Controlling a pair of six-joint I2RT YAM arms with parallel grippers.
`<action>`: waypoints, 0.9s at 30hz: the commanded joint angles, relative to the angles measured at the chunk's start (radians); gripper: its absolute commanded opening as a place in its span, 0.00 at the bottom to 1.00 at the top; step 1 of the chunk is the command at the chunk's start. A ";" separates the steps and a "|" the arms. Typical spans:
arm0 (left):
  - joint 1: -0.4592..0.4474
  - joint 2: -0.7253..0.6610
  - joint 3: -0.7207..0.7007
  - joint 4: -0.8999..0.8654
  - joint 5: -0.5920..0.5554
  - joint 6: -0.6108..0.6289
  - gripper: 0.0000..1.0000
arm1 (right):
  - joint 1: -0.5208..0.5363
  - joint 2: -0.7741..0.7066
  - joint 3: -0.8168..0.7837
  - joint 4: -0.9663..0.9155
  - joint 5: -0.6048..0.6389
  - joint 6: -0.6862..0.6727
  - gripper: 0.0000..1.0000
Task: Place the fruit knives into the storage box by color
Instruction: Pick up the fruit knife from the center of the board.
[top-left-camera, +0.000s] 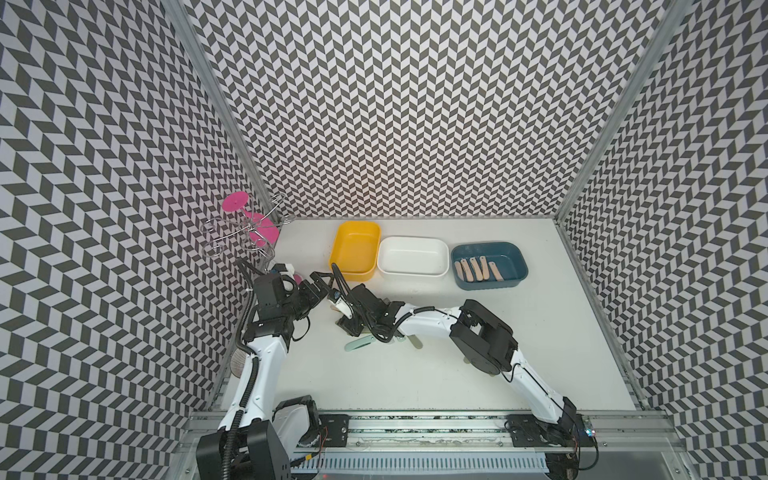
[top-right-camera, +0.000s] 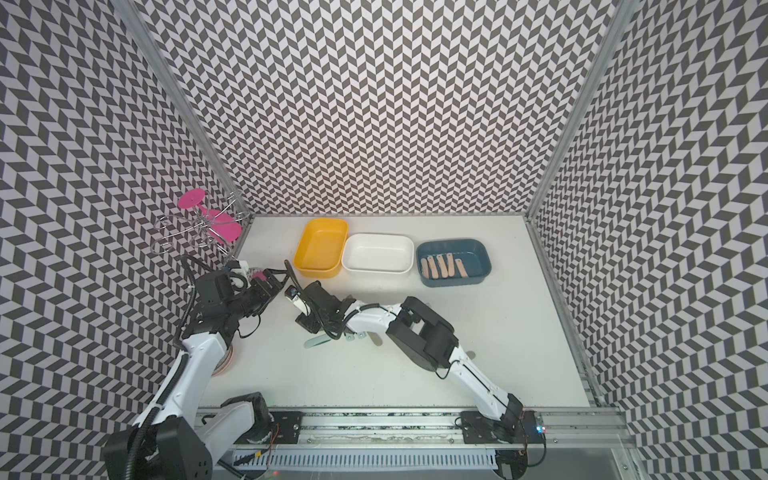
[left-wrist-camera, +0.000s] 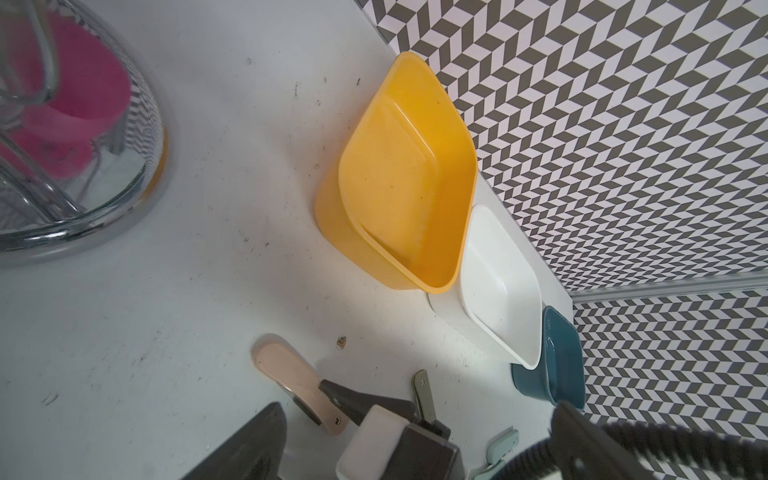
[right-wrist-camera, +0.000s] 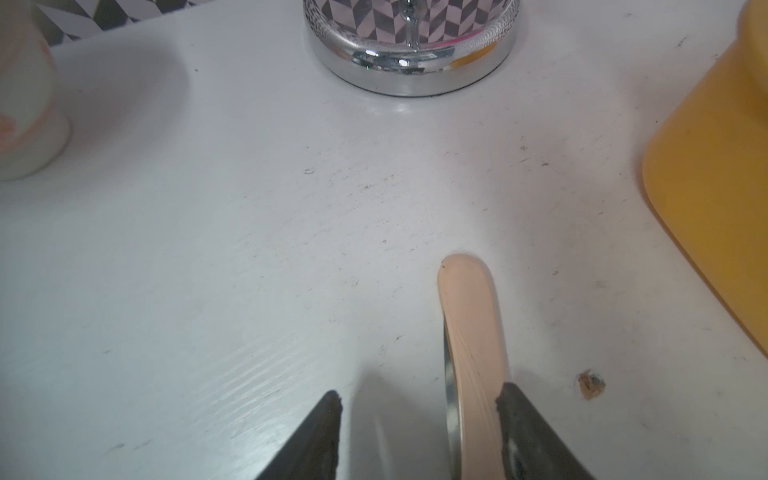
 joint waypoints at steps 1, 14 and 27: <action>0.008 -0.013 0.002 0.001 -0.010 0.003 1.00 | 0.012 0.042 0.043 0.020 0.052 -0.042 0.53; 0.013 -0.021 -0.009 0.011 -0.017 -0.006 1.00 | 0.026 0.073 0.087 -0.034 0.132 -0.059 0.25; 0.012 -0.020 -0.009 0.027 0.000 -0.021 1.00 | 0.020 -0.002 0.047 -0.017 0.138 -0.037 0.19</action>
